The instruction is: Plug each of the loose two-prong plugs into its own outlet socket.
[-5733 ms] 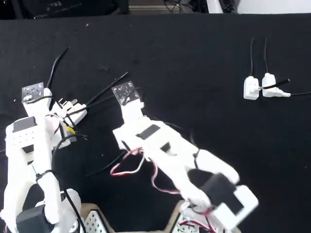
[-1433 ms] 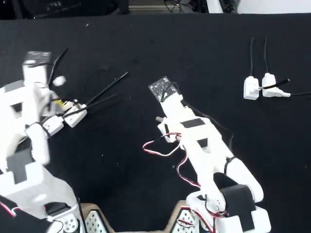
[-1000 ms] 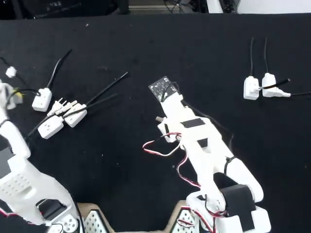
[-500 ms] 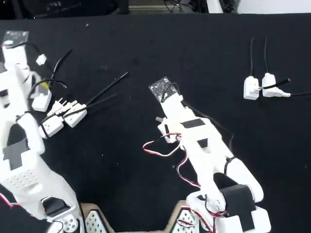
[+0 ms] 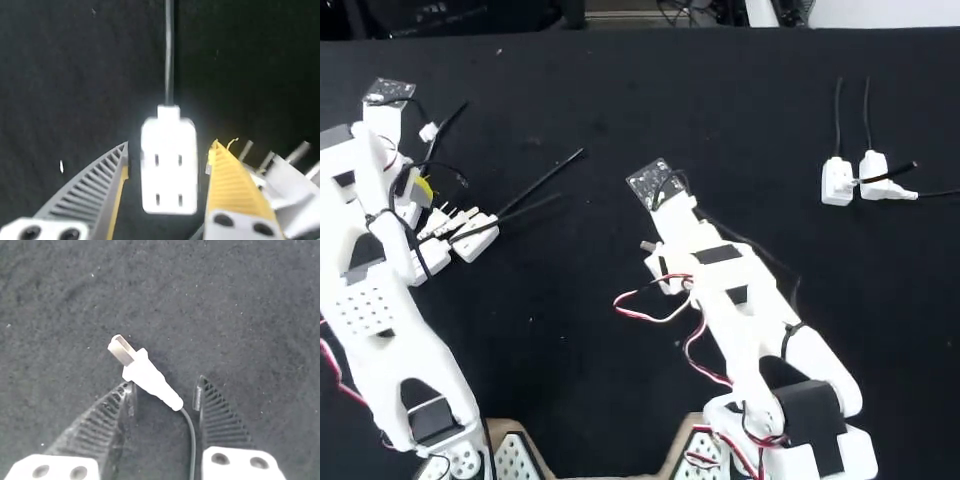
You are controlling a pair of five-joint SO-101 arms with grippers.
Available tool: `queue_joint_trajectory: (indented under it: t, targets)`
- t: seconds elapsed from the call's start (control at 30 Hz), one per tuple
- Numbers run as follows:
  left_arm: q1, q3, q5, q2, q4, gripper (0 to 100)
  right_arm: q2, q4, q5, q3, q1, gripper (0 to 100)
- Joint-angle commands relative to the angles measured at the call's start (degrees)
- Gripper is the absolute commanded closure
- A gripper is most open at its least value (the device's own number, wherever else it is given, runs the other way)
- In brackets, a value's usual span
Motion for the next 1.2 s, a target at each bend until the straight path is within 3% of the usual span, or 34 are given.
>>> queue_joint_trajectory:
  t: [0.0, 0.13, 0.27, 0.37, 0.5, 0.8, 0.93, 1.17]
  targets:
    - [-0.92, -15.43, -2.73, 7.03, 4.75, 74, -2.77, -1.32, -0.35, -0.22, 0.53, 82.2]
    - [-1.01, -26.51, -2.64, 13.01, 13.63, 77, -2.77, -1.32, -0.35, -0.22, 0.53, 82.2]
    - [-1.27, -38.46, 0.88, 16.62, 22.15, 98, -2.77, -1.32, -0.35, -0.22, 0.53, 82.2]
    - [-1.54, -47.25, 4.22, 17.93, 26.11, 94, -2.77, -1.32, -0.35, -0.22, 0.53, 82.2]
    - [-1.54, -56.57, 5.19, 18.90, 30.86, 97, -2.59, -1.32, -0.35, -0.22, 0.53, 82.2]
    - [-4.18, -56.48, 18.64, 16.88, 31.03, 97, -2.86, -1.41, -2.46, -0.13, 0.79, 82.2]
    - [-3.56, -45.14, 21.89, 5.54, 31.21, 97, -2.86, -1.41, -3.60, -0.13, 0.88, 82.2]
    - [3.74, 0.13, 22.24, -30.24, 30.42, 97, -2.86, -1.41, -3.96, -0.57, 1.41, 82.2]
